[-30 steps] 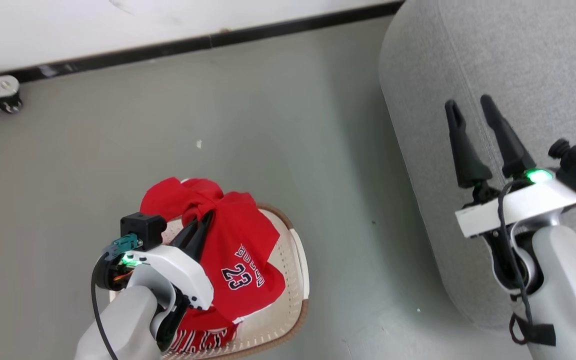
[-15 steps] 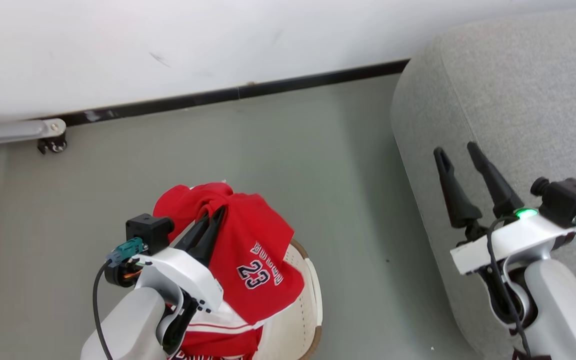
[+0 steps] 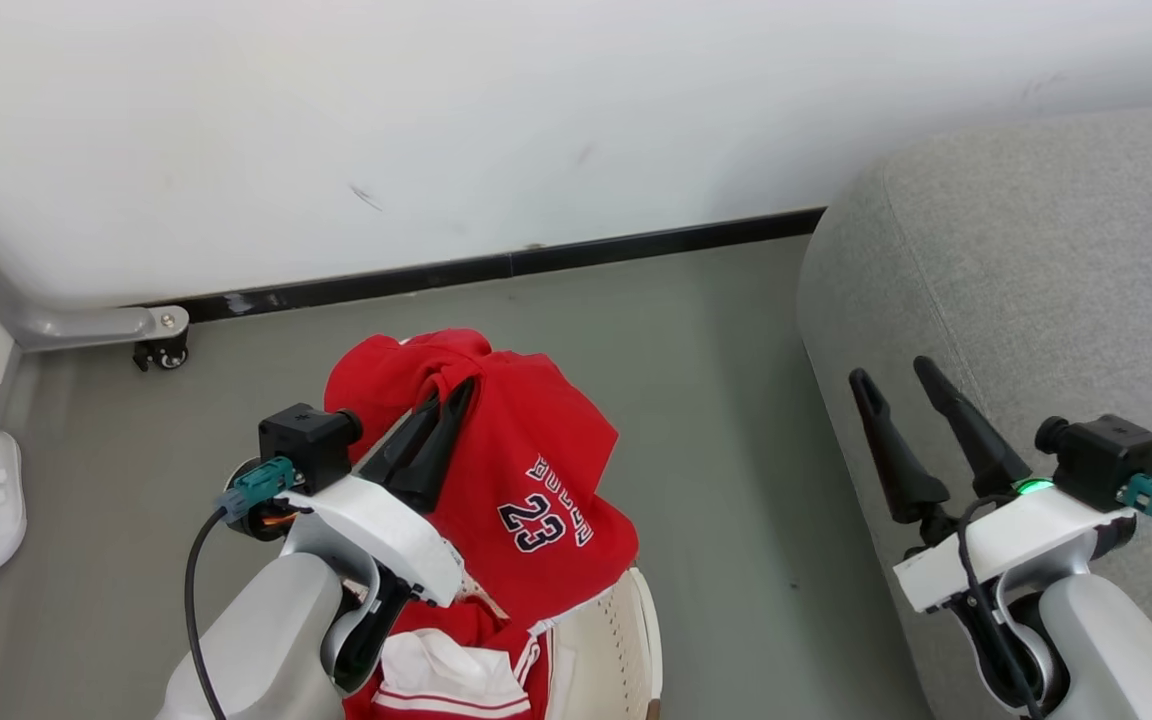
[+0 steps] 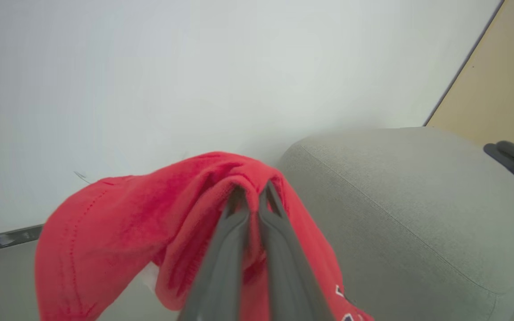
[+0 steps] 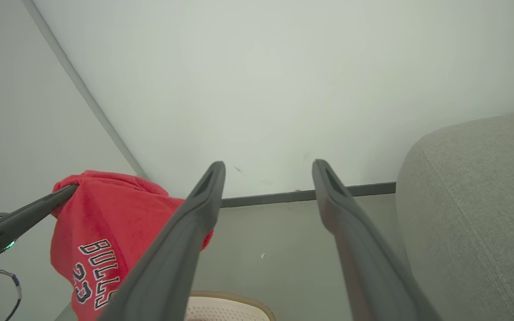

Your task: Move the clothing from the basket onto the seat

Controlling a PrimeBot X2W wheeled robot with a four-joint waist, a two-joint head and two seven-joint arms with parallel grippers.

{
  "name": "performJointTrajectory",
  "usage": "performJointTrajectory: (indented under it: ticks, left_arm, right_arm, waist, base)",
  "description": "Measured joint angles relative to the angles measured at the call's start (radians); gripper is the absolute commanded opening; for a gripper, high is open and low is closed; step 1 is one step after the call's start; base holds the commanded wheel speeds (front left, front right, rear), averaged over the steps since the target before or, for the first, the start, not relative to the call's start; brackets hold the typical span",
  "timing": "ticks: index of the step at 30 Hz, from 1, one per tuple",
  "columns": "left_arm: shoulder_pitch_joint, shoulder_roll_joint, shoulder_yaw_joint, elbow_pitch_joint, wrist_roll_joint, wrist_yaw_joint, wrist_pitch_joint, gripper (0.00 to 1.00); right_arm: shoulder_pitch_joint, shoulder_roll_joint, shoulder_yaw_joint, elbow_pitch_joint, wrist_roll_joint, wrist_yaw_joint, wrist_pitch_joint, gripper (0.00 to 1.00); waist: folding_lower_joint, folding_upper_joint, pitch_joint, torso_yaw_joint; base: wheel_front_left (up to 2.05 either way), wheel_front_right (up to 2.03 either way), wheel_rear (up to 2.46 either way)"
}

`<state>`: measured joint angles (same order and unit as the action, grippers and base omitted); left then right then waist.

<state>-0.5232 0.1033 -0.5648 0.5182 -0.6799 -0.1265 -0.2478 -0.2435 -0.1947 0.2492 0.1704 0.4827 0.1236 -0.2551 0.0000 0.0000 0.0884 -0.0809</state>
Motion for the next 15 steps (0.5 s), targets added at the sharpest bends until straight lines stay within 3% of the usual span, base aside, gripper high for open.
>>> performJointTrajectory:
  ticks: [15]
  left_arm:
    - [0.000, -0.002, -0.003, -0.035, 0.004, 0.000, 0.000, 0.00]
  right_arm:
    - [0.038, -0.027, 0.078, 0.001, 0.021, 0.000, 0.000, 1.00]
  waist:
    - [0.0000, 0.0000, -0.072, 0.022]
  base:
    - [0.00, 0.00, 0.00]
